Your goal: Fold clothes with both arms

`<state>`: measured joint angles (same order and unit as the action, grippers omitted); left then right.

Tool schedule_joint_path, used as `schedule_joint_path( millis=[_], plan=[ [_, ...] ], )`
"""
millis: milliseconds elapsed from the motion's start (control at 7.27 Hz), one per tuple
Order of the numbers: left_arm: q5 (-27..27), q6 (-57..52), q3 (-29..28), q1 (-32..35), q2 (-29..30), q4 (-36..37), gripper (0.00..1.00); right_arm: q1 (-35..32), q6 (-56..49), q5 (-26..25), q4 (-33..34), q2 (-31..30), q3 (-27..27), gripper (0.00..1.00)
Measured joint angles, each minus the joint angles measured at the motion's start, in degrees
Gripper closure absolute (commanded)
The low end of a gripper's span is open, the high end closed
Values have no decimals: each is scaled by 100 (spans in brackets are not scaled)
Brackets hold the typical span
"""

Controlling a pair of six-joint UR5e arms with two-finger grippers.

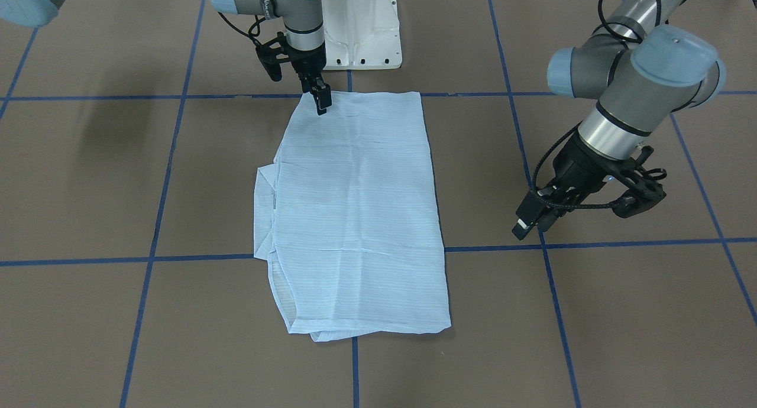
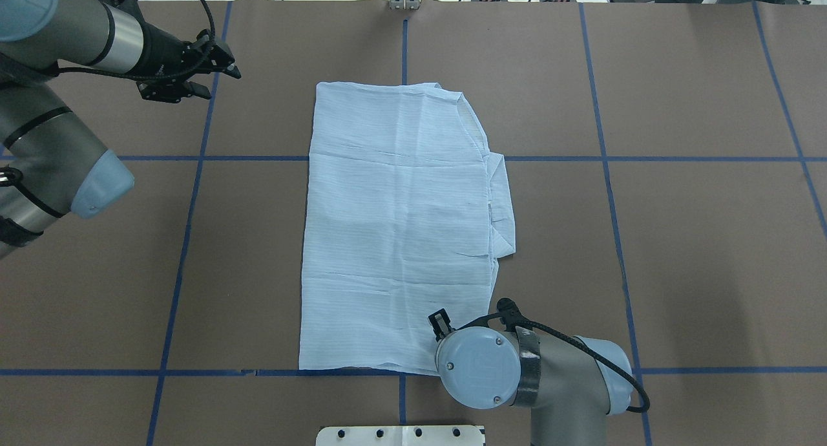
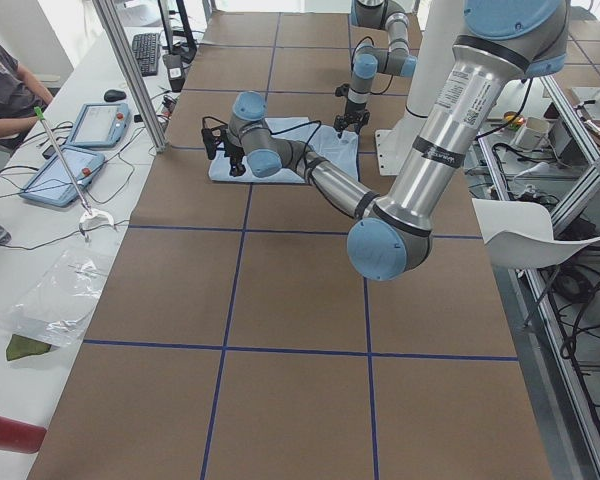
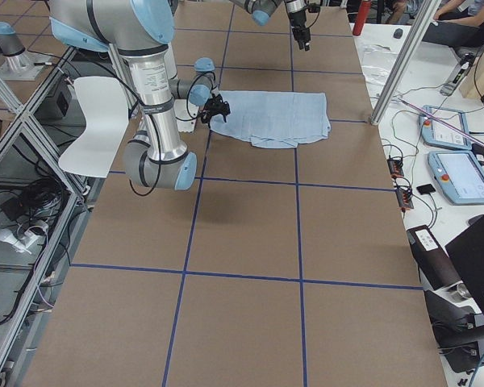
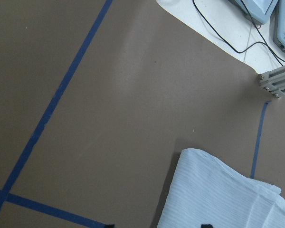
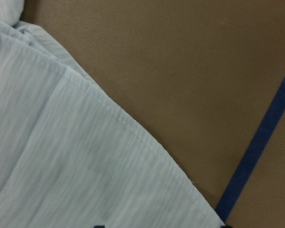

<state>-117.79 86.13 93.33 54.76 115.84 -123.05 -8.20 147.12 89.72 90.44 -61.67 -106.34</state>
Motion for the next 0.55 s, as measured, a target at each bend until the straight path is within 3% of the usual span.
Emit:
schedule_joint_path(
  millis=[275, 413, 551],
  plan=[
    [-6, 0, 9, 0, -3, 0, 33, 33, 1, -7, 0, -2, 20, 32],
    [-6, 2, 22, 0, -6, 0, 33, 48, 3, -16, 0, -5, 28, 45],
    [-7, 6, 36, 0, -8, 0, 33, 63, 7, -27, 0, -4, 31, 75]
  ],
)
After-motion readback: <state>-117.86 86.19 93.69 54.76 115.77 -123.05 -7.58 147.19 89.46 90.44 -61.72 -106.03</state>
